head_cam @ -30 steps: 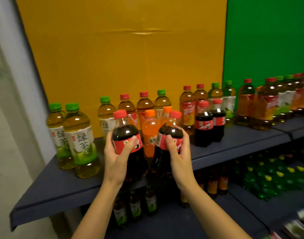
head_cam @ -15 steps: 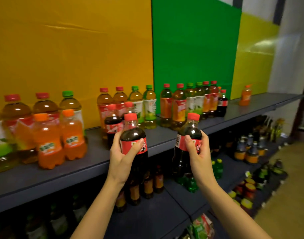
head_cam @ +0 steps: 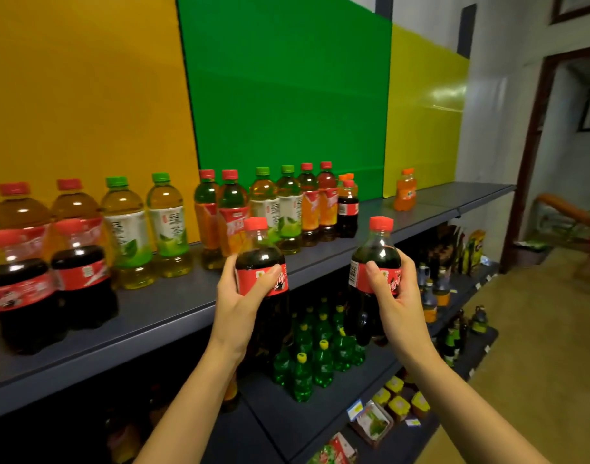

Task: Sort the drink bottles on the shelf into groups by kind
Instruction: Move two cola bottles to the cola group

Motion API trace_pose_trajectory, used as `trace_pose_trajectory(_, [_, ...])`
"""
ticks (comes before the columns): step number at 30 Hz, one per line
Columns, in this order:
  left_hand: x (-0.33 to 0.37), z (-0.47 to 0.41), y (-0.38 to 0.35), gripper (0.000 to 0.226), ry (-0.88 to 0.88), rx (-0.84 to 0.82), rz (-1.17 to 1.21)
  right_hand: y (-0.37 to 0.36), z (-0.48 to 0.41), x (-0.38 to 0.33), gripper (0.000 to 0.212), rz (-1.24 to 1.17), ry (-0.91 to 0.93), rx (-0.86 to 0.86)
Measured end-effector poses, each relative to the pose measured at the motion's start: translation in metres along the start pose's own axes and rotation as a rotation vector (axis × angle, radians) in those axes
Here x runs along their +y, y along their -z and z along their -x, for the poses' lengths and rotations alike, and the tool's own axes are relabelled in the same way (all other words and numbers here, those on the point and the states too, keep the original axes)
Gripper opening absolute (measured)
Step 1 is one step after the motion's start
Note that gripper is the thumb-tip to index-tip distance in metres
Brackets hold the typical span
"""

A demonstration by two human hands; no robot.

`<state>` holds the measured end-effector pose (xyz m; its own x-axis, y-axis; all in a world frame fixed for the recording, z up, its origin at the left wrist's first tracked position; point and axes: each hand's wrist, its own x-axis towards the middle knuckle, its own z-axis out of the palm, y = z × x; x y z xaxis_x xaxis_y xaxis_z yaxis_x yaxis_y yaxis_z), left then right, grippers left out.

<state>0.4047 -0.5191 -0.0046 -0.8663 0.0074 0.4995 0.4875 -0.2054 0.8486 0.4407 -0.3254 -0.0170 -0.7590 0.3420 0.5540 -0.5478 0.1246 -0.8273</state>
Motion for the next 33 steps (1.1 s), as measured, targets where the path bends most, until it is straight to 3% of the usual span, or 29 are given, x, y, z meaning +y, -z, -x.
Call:
trace_pose_trajectory(9, [-0.066,-0.093,-0.096,0.042,-0.056,-0.068,0.007,0.045,-0.107,0.066,0.053,0.05,0.021,0.007])
trace_pose_trajectory(14, [-0.1,-0.151,-0.136,0.057,-0.111,-0.078,-0.042,0.061,-0.178,0.102,0.062,0.048,0.041,-0.009])
trace_pose_trajectory(23, [-0.154,-0.21,-0.188,0.061,-0.155,0.035,-0.186,0.082,-0.268,0.153,0.054,0.014,0.074,-0.033])
trace_pose_trajectory(33, [-0.191,-0.24,-0.236,0.062,-0.188,0.255,-0.312,0.083,-0.367,0.22,0.05,-0.042,0.056,-0.255])
